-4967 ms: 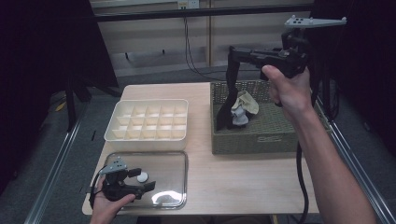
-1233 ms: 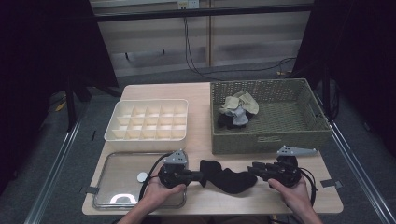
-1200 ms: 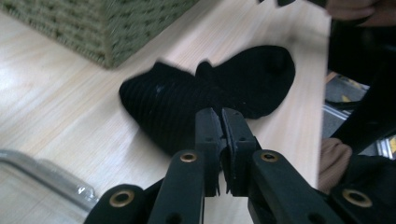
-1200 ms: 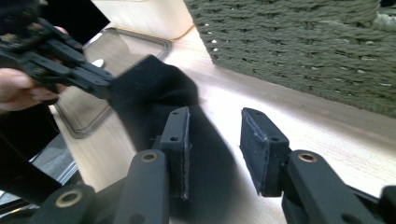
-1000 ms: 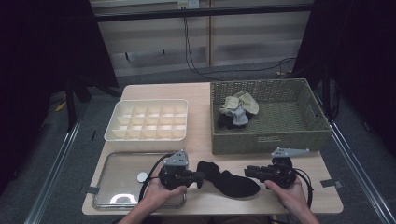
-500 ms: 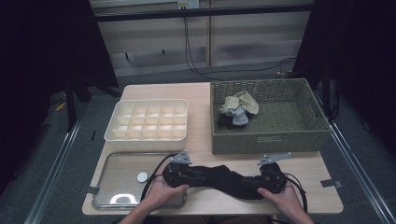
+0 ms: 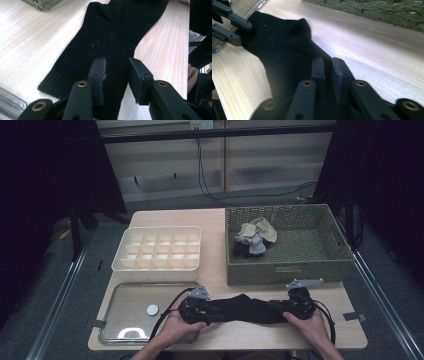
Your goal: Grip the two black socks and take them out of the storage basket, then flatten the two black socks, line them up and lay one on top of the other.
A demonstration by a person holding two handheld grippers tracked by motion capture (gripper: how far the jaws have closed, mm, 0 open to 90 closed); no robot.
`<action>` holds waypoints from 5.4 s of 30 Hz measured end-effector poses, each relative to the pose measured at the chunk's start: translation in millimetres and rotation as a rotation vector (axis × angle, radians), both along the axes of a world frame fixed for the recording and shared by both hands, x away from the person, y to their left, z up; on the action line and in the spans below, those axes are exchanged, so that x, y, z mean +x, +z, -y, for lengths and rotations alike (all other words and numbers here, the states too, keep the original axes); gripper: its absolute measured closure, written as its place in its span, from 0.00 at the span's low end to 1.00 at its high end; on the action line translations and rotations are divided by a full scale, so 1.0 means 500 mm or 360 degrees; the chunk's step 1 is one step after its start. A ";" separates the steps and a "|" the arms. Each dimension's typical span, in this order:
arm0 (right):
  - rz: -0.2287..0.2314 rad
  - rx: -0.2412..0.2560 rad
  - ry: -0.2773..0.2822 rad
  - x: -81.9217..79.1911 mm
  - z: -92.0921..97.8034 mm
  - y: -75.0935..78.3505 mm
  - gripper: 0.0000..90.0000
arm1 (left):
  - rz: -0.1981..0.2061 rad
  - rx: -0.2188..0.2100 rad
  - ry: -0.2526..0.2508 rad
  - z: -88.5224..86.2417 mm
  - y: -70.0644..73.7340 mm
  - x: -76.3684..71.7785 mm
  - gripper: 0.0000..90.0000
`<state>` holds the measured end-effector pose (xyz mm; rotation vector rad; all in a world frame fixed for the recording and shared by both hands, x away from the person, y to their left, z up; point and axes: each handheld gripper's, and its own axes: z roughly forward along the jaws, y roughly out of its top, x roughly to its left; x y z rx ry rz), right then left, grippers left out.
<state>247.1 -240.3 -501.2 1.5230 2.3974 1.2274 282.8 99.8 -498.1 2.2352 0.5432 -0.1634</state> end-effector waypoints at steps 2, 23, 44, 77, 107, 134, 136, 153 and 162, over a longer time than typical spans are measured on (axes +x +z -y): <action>0.0017 0.0003 0.0015 -0.004 -0.003 0.003 0.76 | 0.0003 -0.0005 0.0010 -0.003 0.004 0.000 0.71; 0.0037 0.0075 0.0159 0.068 -0.078 0.032 0.66 | 0.0012 -0.0010 0.0003 -0.011 0.023 0.007 0.77; 0.0018 -0.0005 0.0151 0.091 -0.111 0.006 0.75 | -0.0010 -0.0036 -0.0119 0.088 0.009 0.001 0.81; 0.0129 0.0174 0.0259 0.082 -0.134 0.056 0.98 | -0.0021 -0.0011 -0.0118 0.103 -0.009 0.001 0.81; 0.0057 0.0217 0.0467 -0.034 -0.159 0.046 0.98 | 0.0047 0.0027 0.0001 0.074 -0.004 0.010 0.76; -0.0072 0.0047 0.0493 -0.032 -0.167 -0.001 0.98 | 0.0130 -0.0021 0.0020 0.018 0.062 0.038 0.72; -0.0072 0.0044 0.0494 -0.034 -0.167 0.000 0.98 | 0.0071 -0.0014 0.0027 0.025 0.041 0.049 0.72; -0.0036 0.0002 0.0350 -0.010 -0.130 0.006 0.90 | 0.0003 0.0112 -0.0036 -0.019 0.009 0.011 0.77; 0.0076 0.0116 0.0213 0.002 -0.078 0.053 0.81 | 0.0029 0.0081 -0.0011 -0.019 0.004 0.011 0.77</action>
